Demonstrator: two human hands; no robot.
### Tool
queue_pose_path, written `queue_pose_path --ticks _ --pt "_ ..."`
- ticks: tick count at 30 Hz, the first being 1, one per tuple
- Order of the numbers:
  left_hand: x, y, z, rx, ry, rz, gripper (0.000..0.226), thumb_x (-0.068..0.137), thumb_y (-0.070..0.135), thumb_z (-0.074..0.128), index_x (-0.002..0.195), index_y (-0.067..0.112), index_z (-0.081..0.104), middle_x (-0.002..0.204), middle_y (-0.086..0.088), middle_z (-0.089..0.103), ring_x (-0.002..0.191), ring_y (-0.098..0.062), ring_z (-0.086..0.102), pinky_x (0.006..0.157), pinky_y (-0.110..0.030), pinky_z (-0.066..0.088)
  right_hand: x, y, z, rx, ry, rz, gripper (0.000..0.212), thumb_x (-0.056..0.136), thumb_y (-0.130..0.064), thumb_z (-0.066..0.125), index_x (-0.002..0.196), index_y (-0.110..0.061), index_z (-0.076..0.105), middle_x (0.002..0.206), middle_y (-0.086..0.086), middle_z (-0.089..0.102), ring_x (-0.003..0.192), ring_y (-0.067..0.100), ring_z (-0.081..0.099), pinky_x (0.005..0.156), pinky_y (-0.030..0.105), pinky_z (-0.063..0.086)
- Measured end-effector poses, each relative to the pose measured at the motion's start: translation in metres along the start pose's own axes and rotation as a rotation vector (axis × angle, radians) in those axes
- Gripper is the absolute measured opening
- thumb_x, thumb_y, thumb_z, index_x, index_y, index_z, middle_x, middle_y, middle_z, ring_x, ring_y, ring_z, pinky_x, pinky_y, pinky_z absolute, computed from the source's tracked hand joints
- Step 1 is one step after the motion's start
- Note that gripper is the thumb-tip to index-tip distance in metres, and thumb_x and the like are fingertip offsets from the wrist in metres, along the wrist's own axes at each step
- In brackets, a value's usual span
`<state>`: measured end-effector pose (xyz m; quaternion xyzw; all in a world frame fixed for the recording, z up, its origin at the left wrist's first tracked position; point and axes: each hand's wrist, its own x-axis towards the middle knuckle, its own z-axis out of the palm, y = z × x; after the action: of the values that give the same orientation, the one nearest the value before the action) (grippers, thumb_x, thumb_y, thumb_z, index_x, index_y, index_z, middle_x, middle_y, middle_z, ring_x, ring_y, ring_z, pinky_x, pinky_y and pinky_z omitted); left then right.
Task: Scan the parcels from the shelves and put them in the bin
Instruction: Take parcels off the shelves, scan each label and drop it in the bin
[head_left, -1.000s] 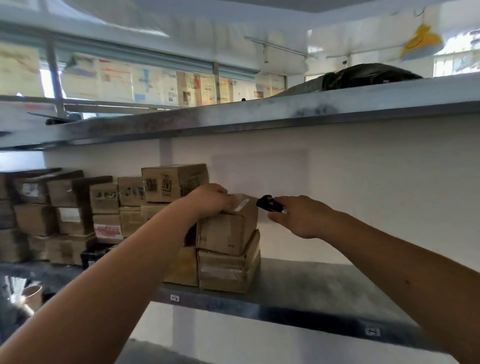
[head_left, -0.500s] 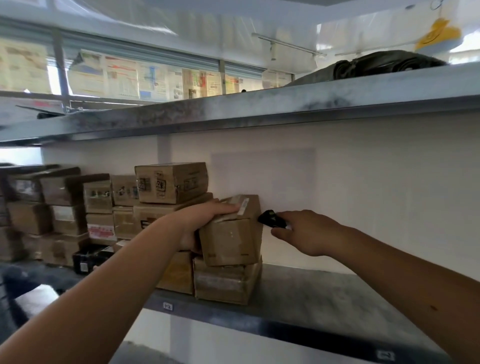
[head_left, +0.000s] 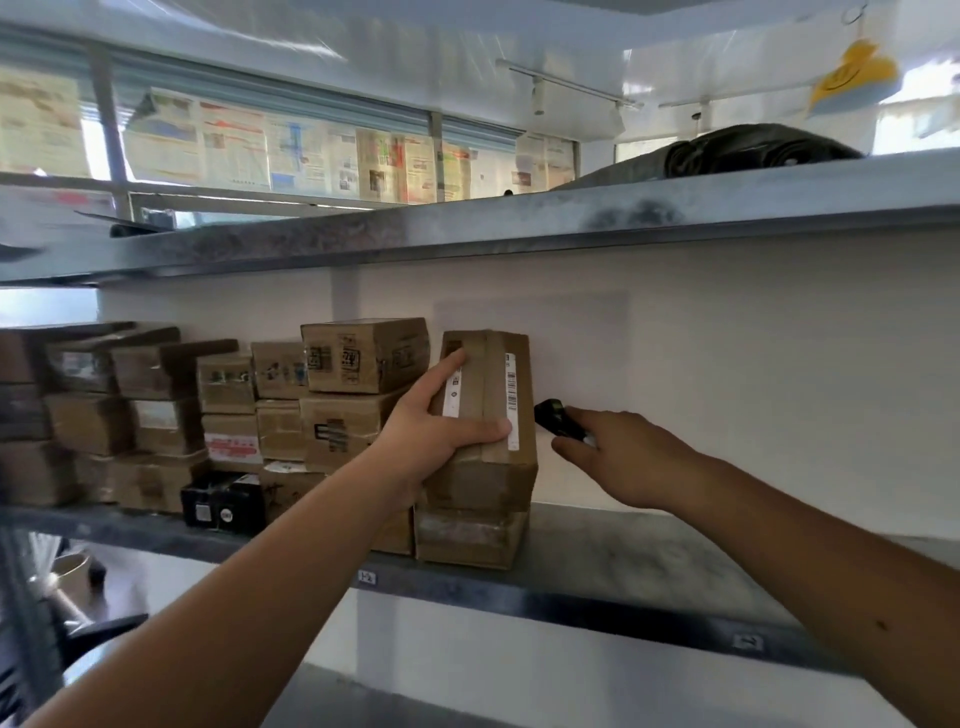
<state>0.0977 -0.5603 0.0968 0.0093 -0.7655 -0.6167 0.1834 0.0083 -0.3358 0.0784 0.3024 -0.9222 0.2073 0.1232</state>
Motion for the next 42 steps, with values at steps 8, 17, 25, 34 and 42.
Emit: queue_pose_path --ticks 8,17,25,34,42 --pt "-0.060 -0.002 0.002 0.032 0.013 0.097 0.090 0.077 0.026 0.092 0.143 0.059 0.039 0.136 0.011 0.041 0.120 -0.021 0.051 0.085 -0.035 0.057 -0.073 -0.028 0.000 0.078 0.045 0.099 0.049 0.106 -0.053 0.046 0.152 -0.035 0.045 0.136 0.002 0.066 0.109 0.021 0.064 0.092 0.038 0.055" --pt "-0.142 -0.047 0.019 -0.099 -0.067 0.009 0.097 0.073 0.018 0.095 0.139 0.066 0.043 0.135 0.013 0.046 0.119 -0.022 0.056 0.090 -0.050 0.062 -0.198 -0.051 0.018 0.064 -0.012 0.266 0.048 0.106 -0.059 0.041 0.152 -0.045 0.043 0.143 -0.004 0.061 0.109 0.016 0.061 0.084 0.033 0.049" --pt "-0.206 -0.109 0.027 0.125 -0.083 0.099 0.105 0.069 0.035 0.096 0.149 0.060 0.032 0.146 0.012 0.035 0.132 -0.016 0.043 0.107 -0.047 0.051 -0.286 -0.058 0.042 0.162 -0.120 0.381 0.053 0.107 -0.054 0.044 0.158 -0.043 0.034 0.144 0.000 0.059 0.112 0.015 0.058 0.091 0.030 0.047" --pt "-0.254 -0.158 0.045 0.292 -0.077 0.148 0.105 0.072 0.037 0.095 0.136 0.078 0.023 0.161 0.019 0.012 0.150 -0.021 0.024 0.120 -0.055 0.038 -0.353 -0.058 0.062 0.127 -0.313 0.461 0.051 0.105 -0.057 0.047 0.155 -0.048 0.038 0.116 -0.006 0.066 0.084 0.011 0.064 0.076 0.027 0.052" --pt "-0.275 -0.175 0.074 0.418 -0.017 0.170 0.107 0.074 0.037 0.094 0.140 0.079 0.020 0.166 0.019 0.004 0.156 -0.027 0.012 0.121 -0.059 0.032 -0.392 -0.047 0.059 0.052 -0.509 0.447 0.052 0.103 -0.060 0.047 0.154 -0.048 0.040 0.097 -0.006 0.069 0.082 0.016 0.065 0.072 0.033 0.052"
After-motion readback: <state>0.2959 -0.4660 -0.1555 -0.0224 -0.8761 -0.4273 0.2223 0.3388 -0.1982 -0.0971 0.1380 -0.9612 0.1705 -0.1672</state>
